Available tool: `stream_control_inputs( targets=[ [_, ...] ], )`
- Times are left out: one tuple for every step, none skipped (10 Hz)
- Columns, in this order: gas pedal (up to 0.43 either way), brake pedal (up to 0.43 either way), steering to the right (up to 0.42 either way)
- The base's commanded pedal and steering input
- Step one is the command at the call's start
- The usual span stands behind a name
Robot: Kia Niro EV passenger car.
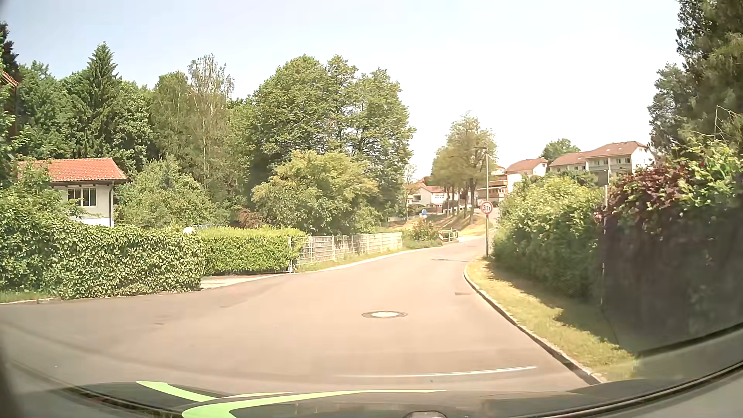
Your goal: Follow the waypoints while adhering to traffic rules and regulations
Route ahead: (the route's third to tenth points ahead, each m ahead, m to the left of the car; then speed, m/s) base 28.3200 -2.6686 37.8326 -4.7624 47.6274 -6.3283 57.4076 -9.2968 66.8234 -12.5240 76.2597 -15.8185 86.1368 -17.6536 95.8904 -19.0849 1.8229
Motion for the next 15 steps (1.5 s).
stream_control_inputs(
  targets=[
    [0.000,0.280,0.020],
    [0.000,0.287,0.018],
    [0.000,0.280,0.019],
    [0.000,0.287,0.018],
    [0.000,0.287,0.018],
    [0.000,0.287,0.018],
    [0.000,0.287,0.018],
    [0.000,0.287,0.017],
    [0.000,0.287,0.017],
    [0.000,0.287,0.017],
    [0.000,0.287,0.015],
    [0.000,0.287,0.014],
    [0.000,0.287,0.014],
    [0.000,0.287,0.014],
    [0.000,0.287,0.014]
  ],
)
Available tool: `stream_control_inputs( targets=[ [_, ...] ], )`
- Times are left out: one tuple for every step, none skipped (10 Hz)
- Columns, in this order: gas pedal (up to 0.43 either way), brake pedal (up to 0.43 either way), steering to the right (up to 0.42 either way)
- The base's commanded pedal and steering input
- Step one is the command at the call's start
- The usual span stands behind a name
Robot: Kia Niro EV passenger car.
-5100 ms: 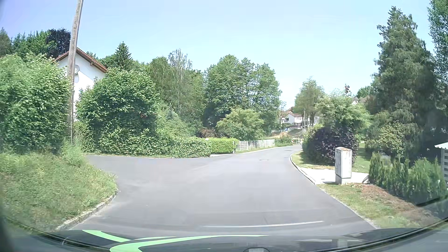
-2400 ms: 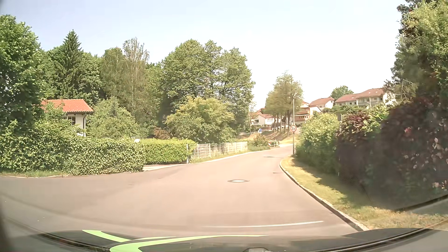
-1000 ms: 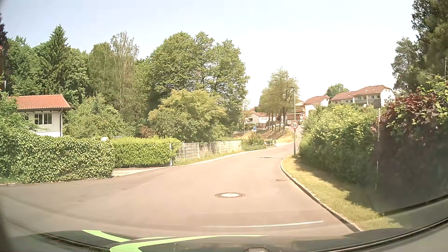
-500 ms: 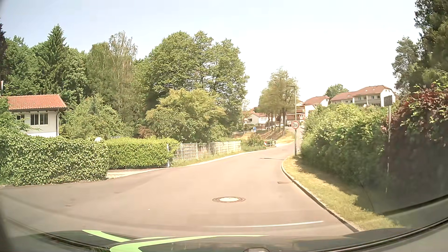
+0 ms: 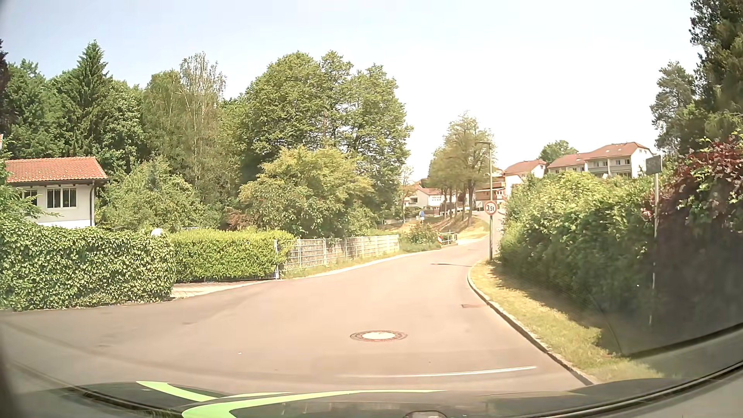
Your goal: Follow the waypoints while adhering to traffic rules and regulations
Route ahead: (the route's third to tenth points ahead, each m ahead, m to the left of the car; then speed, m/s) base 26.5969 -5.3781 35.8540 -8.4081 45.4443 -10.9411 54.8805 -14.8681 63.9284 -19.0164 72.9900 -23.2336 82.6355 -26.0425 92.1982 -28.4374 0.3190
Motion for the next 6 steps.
stream_control_inputs(
  targets=[
    [0.000,0.280,0.014],
    [0.000,0.287,0.014],
    [0.000,0.280,0.014],
    [0.000,0.287,0.014],
    [0.000,0.287,0.014],
    [0.000,0.280,0.014]
  ],
)
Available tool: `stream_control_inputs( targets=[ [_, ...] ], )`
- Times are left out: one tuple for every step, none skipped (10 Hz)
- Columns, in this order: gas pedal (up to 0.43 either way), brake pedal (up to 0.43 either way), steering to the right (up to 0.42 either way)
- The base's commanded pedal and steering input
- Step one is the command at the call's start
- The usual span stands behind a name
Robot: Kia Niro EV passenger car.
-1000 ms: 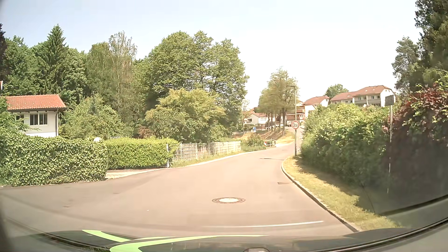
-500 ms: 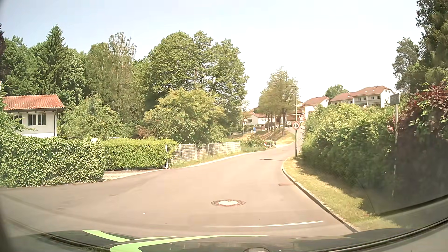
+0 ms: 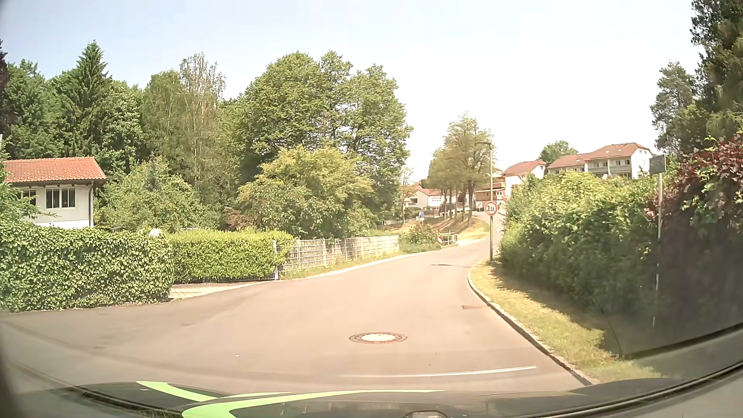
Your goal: Follow the waypoints while adhering to traffic rules and regulations
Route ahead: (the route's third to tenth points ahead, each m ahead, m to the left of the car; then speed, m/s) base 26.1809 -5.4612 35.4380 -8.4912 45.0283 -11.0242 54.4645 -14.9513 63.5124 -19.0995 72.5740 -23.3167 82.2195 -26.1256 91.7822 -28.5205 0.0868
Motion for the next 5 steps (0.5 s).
stream_control_inputs(
  targets=[
    [0.000,0.280,0.014],
    [0.000,0.280,0.014],
    [0.000,0.280,0.014],
    [0.000,0.280,0.014],
    [0.000,0.280,0.014]
  ],
)
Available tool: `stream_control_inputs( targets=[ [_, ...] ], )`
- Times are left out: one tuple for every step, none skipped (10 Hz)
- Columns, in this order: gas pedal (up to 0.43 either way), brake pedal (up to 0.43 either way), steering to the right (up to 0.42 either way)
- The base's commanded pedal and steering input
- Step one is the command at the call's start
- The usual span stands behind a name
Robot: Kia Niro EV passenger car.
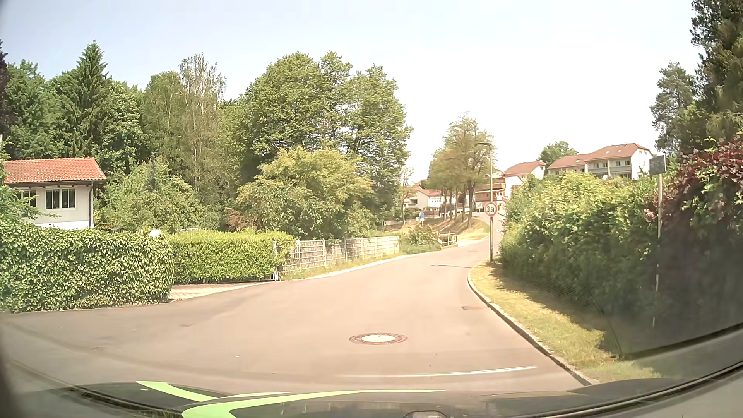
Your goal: Follow the waypoints while adhering to traffic rules and regulations
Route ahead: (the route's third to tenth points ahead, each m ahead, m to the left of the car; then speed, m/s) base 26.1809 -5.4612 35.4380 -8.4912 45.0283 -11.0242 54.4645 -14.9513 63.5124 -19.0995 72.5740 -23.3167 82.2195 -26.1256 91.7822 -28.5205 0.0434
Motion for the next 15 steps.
stream_control_inputs(
  targets=[
    [0.000,0.280,0.014],
    [0.000,0.280,0.014],
    [0.000,0.280,0.014],
    [0.000,0.280,0.014],
    [0.000,0.287,0.014],
    [0.000,0.280,0.014],
    [0.000,0.280,0.014],
    [0.000,0.280,0.014],
    [0.000,0.287,0.014],
    [0.000,0.280,0.014],
    [0.000,0.280,0.014],
    [0.000,0.280,0.014],
    [0.000,0.280,0.014],
    [0.000,0.280,0.014],
    [0.000,0.280,0.014]
  ],
)
